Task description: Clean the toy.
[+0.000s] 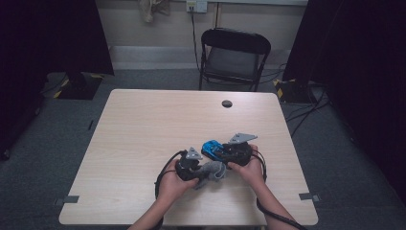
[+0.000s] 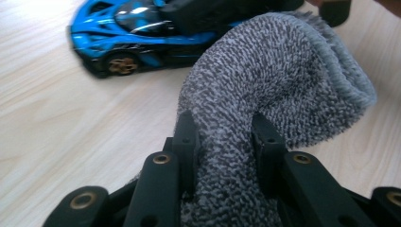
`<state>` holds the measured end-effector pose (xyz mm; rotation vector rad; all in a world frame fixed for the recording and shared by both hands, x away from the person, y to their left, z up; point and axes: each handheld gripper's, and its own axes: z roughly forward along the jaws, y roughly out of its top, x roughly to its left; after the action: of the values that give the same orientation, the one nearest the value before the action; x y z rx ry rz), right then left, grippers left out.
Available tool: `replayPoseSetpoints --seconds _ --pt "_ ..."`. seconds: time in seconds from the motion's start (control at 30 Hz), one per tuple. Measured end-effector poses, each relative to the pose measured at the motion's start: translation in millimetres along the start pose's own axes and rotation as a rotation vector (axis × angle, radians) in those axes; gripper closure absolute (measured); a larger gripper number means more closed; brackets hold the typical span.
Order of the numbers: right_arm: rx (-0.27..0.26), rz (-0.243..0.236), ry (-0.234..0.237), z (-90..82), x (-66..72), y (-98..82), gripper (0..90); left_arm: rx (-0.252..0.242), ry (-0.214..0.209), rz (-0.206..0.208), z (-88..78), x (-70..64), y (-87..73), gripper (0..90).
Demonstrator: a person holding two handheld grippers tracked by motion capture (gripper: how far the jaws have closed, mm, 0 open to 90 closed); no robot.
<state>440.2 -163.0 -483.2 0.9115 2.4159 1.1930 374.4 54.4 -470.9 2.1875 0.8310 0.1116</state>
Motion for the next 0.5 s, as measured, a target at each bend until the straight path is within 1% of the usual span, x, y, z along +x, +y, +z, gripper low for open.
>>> replayPoseSetpoints --seconds 0.13,0.23,0.27,0.33,0.4,0.43,0.5 --pt "0.002 -0.001 0.002 0.0 -0.4 0.3 50.0 0.006 -0.029 0.031 5.8 -11.2 3.7 68.8" --pt "0.003 0.001 0.003 0.0 -0.5 0.4 50.0 0.008 -0.059 0.048 10.3 -19.5 7.5 68.8" --pt "0.004 0.002 0.002 0.0 -0.4 0.5 50.0 0.009 -0.070 0.050 12.6 -22.3 8.8 68.8" --pt "0.001 0.000 0.003 0.0 -0.5 0.2 50.0 0.021 -0.092 0.071 18.1 -26.5 11.5 68.8" --pt "0.003 0.001 0.003 0.0 -0.4 0.3 50.0 0.026 -0.113 0.075 24.4 -29.0 13.2 68.8" --pt "0.006 0.003 0.002 0.0 -0.3 0.7 50.0 0.037 -0.116 0.079 27.0 -29.5 14.2 68.8" --pt "0.007 0.001 0.002 0.0 -0.5 0.8 50.0 0.036 -0.111 0.078 31.7 -29.1 15.6 68.8"
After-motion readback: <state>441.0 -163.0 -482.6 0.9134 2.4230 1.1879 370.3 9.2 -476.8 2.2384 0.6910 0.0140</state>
